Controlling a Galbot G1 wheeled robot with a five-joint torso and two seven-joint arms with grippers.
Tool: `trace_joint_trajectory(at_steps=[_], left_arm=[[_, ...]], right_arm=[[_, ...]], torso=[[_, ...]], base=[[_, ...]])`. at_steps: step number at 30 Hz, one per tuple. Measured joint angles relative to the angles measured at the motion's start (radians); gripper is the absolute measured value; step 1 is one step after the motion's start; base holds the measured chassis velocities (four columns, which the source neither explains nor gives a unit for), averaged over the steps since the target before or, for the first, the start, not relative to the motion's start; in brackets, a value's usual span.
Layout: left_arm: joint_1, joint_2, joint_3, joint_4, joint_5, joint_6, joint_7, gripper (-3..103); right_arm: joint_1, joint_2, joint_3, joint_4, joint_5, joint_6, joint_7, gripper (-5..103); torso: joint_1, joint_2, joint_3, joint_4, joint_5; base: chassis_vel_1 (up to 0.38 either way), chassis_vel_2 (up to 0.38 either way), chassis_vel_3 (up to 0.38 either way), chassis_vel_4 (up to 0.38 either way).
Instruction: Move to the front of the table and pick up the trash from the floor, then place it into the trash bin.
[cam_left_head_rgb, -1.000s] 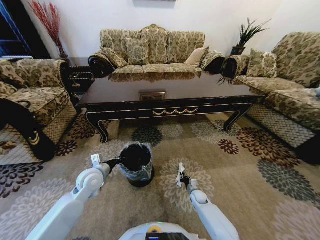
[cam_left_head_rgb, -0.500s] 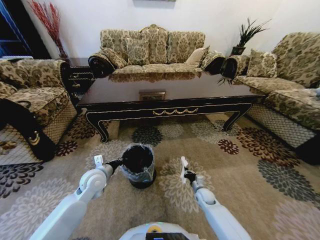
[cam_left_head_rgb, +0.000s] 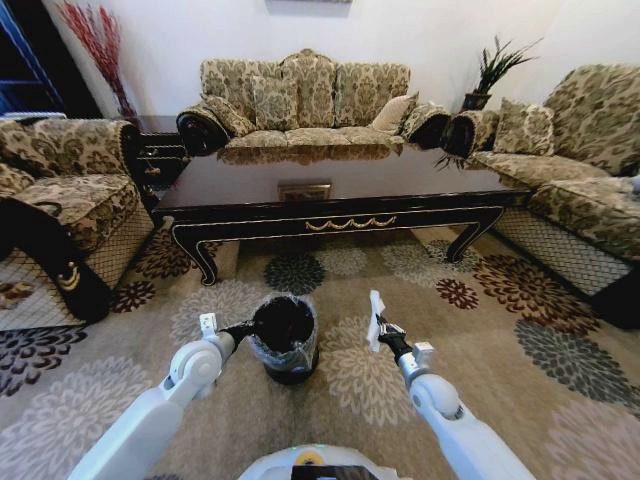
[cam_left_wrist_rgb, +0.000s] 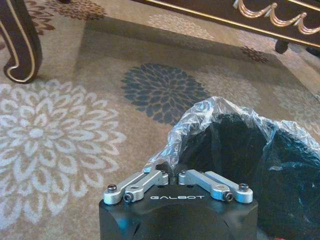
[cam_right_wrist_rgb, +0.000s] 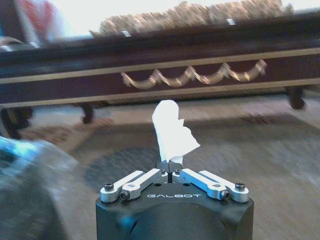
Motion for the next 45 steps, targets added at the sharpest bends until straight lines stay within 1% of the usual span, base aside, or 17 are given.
trace_joint_trajectory(at_steps=[1,4,6,9,10,12,14,18,20,25,33,38,39,41,42,44,45], left_arm=[[0.0,0.0,0.0,0.0,0.0,0.0,0.0,4],[-0.005,0.012,0.017,-0.005,-0.004,0.005,0.002,4],[-0.005,0.014,0.02,-0.007,-0.007,0.005,0.002,4],[-0.007,0.031,0.058,-0.013,-0.007,0.005,0.004,4],[-0.007,0.031,0.058,-0.013,-0.007,0.005,0.004,4],[-0.022,0.032,0.088,-0.021,-0.002,0.005,0.005,4],[-0.029,0.031,0.096,-0.024,-0.003,0.004,0.004,4],[-0.049,0.014,0.124,-0.036,-0.01,-0.002,-0.005,4],[-0.056,0.003,0.154,-0.042,-0.008,-0.003,-0.009,4],[-0.061,0.003,0.18,-0.063,-0.023,0.005,-0.005,4],[-0.081,0.019,0.226,-0.075,-0.02,0.018,-0.015,4],[-0.083,0.009,0.254,-0.084,-0.012,0.021,-0.022,4],[-0.077,-0.003,0.258,-0.084,-0.012,0.02,-0.027,4],[-0.065,-0.02,0.258,-0.083,-0.01,0.015,-0.034,4],[-0.065,-0.02,0.258,-0.083,-0.01,0.015,-0.034,4],[-0.05,-0.026,0.254,-0.084,-0.001,0.012,-0.035,4],[-0.048,-0.024,0.252,-0.085,0.001,0.012,-0.035,4]], right_arm=[[0.0,0.0,0.0,0.0,0.0,0.0,0.0,0],[-0.045,-0.013,0.009,0.12,-0.009,-0.003,-0.023,0],[-0.052,-0.016,0.01,0.139,-0.01,-0.003,-0.032,0],[-0.082,-0.039,0.015,0.218,-0.054,0.003,-0.13,0],[-0.082,-0.039,0.015,0.218,-0.054,0.003,-0.13,0],[-0.1,-0.048,0.016,0.255,-0.089,0.009,-0.172,0],[-0.106,-0.05,0.014,0.268,-0.093,0.009,-0.179,0],[-0.128,-0.053,0.002,0.304,-0.109,0.007,-0.228,0],[-0.137,-0.054,-0.017,0.307,-0.142,0.008,-0.252,0],[-0.146,-0.034,-0.033,0.3,-0.2,0.021,-0.28,0],[-0.152,-0.011,-0.048,0.308,-0.228,0.029,-0.284,0],[-0.17,0.004,-0.046,0.307,-0.254,0.035,-0.283,0],[-0.179,0.006,-0.043,0.302,-0.264,0.039,-0.285,-3],[-0.191,0.007,-0.039,0.3,-0.276,0.045,-0.292,7],[-0.191,0.007,-0.039,0.3,-0.276,0.045,-0.292,7],[-0.198,0.005,-0.037,0.297,-0.28,0.047,-0.294,17],[-0.198,0.004,-0.037,0.295,-0.28,0.048,-0.294,17]], torso=[[0.0,0.0,0.0,0.0,0.0],[0.0,0.0,0.0,0.0001,0.0001],[0.0,0.0,0.0,0.0001,0.0001],[0.0,0.0,0.0,0.0003,0.0],[0.0,0.0,0.0,0.0003,0.0],[0.0,0.0,0.0,0.0003,0.0001],[0.0,0.0,0.0,0.0001,0.0001],[0.0,0.0,0.0,0.0,0.0001],[0.0,0.0,0.0,0.0,0.0001],[0.0,0.0,0.0,0.0001,0.0002],[0.0,0.0,0.0,0.0003,0.0001],[0.0,0.0,0.0,0.0002,0.0002],[0.0,0.0,0.0,0.0,0.0002],[0.0,0.0,0.0,0.0,0.0],[0.0,0.0,0.0,0.0,0.0],[0.0,0.0,0.0,0.0,0.0],[0.0,0.0,0.0,0.0001,0.0]], base=[[0.0,0.0,0.0,0.0],[0.0,0.0,0.0,0.0],[0.0,0.0,0.0,0.0],[0.0,0.0,0.0,0.0],[0.0,0.0,0.0,0.0],[0.0,0.0,0.0,0.0],[0.0,0.0,0.0,0.0],[0.0,0.0,0.0,0.0],[0.0,0.0,0.0,0.0],[0.0,0.0,0.0,0.0],[0.0,0.0,0.0,0.0],[0.0,0.0,0.0,0.0],[0.0,0.0,0.0,0.0],[0.0,0.0,0.0,0.0],[0.0,0.0,0.0,0.0],[0.0,0.0,0.0,0.0],[0.0,0.0,0.0,0.0]])
